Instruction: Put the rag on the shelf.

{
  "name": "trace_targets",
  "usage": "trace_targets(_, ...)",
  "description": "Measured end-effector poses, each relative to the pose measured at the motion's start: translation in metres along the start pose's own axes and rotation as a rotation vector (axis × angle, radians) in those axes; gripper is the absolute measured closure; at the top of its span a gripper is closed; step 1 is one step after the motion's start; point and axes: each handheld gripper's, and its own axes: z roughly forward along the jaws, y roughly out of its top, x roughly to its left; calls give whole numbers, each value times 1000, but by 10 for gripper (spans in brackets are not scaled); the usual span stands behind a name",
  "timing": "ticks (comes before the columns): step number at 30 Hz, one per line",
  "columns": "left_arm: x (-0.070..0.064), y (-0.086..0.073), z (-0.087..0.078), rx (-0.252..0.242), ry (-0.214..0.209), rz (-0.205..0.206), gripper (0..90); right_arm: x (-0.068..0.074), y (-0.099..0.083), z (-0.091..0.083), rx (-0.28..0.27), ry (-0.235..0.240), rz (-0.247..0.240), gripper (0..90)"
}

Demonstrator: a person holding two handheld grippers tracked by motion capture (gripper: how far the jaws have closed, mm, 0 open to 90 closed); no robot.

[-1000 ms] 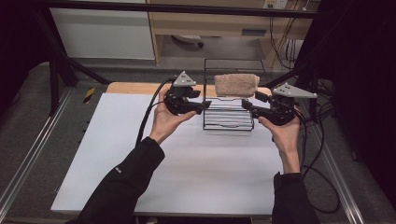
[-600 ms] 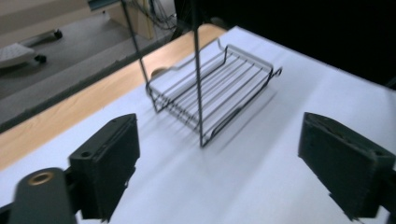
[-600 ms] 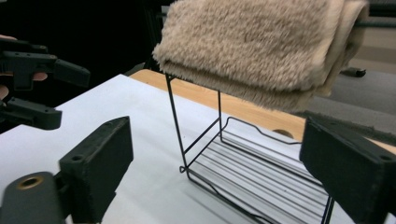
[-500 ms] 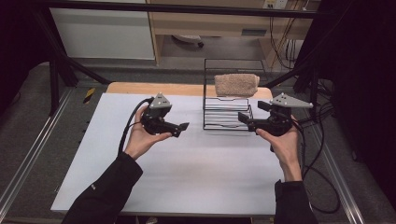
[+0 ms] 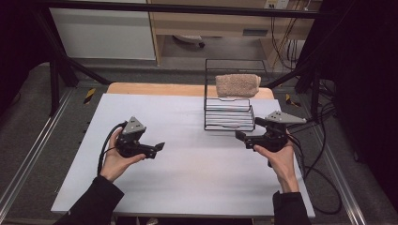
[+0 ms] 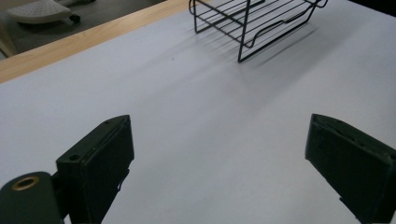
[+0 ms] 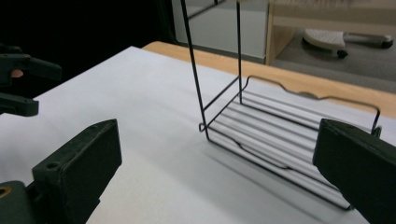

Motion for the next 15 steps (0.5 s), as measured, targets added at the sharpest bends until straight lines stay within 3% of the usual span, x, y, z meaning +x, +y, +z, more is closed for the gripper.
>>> trace_targets(3, 5, -14, -5, -9, 5, -22, 85, 0, -11, 1, 15, 8, 14, 14)
trace_targets(15, 17, -66, -17, 22, 25, -43, 89, -3, -57, 1, 68, 52, 3, 5)
